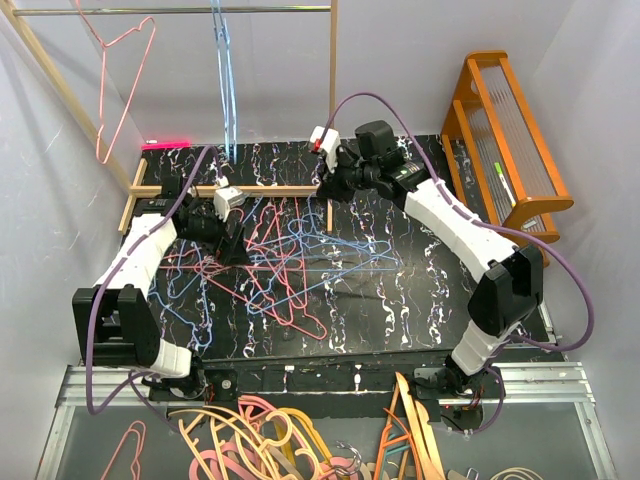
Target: Organize the hangers
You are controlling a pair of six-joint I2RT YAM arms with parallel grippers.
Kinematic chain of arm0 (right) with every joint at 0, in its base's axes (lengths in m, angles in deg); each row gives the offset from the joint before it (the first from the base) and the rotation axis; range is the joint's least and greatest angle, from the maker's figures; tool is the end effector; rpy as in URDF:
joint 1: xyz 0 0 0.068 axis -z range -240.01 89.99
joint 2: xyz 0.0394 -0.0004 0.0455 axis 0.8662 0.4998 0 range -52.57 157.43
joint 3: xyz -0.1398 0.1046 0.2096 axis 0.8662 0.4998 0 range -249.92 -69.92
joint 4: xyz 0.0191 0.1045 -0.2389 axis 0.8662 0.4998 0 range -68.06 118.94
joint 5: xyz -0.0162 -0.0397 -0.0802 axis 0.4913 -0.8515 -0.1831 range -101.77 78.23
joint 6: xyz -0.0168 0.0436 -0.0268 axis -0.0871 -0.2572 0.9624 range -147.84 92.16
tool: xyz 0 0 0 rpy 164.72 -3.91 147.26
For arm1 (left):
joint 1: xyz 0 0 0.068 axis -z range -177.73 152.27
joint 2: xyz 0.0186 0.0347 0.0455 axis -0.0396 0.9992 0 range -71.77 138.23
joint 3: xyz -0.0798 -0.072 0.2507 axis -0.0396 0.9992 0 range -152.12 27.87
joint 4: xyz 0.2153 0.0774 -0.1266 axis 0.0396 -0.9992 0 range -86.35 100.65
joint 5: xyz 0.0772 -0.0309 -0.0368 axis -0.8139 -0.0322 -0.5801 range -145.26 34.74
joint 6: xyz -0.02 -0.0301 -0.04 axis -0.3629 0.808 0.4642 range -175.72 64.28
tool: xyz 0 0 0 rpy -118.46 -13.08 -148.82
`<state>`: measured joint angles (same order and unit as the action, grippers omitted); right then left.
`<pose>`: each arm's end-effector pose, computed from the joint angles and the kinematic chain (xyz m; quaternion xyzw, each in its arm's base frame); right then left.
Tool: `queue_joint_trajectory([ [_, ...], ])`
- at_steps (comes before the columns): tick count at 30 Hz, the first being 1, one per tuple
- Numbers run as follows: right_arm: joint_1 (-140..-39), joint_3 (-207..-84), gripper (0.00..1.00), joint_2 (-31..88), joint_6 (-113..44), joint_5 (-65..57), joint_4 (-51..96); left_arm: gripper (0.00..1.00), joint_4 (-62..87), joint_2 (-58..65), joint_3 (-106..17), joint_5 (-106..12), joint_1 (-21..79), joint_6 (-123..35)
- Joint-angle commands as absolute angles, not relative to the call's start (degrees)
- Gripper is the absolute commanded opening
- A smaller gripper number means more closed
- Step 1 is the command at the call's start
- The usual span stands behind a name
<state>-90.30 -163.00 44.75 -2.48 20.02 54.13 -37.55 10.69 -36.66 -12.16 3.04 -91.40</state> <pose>0.3241 0.2110 0.3552 -0.5099 0.7017 0.2629 0.4225 0.2771 -0.0280 0.2655 0.3568 0.8406 -0.2851 0.2913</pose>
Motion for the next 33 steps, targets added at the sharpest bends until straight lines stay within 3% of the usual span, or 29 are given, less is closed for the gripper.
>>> queue_joint_trajectory([
  [1, -90.0, -162.6, 0.08, 40.1, -12.5, 11.9, 43.7, 0.97, -21.7, 10.7, -36.7, -11.0, 3.0, -87.6],
  [4, -88.5, -161.3, 0.08, 39.3, -18.9, 16.9, 43.3, 0.97, -18.8, 14.6, -38.7, -8.8, 3.1, -84.8],
  [7, -89.4, -159.9, 0.08, 38.8, -14.4, 21.2, 48.4, 0.97, -19.2, 16.4, -40.7, -6.4, 3.0, -87.7],
  [12, -90.1, -154.7, 0.08, 35.6, 18.8, 31.8, 67.0, 0.97, -33.7, 19.9, -44.0, -3.0, 3.0, -96.0],
  [18, -90.2, -146.0, 0.08, 29.0, 27.1, 31.9, 63.3, 0.97, -30.5, 15.4, -39.3, -4.3, 3.0, -95.8],
  [25, -90.5, -157.0, 0.08, 39.2, 35.3, 36.5, 85.9, 0.96, -33.0, 17.4, -40.9, -3.8, 3.2, -93.7],
  [33, -90.7, -147.3, 0.08, 33.3, 35.5, 33.6, 78.4, 0.92, -33.6, 23.8, -42.1, -5.7, 6.4, -96.7],
])
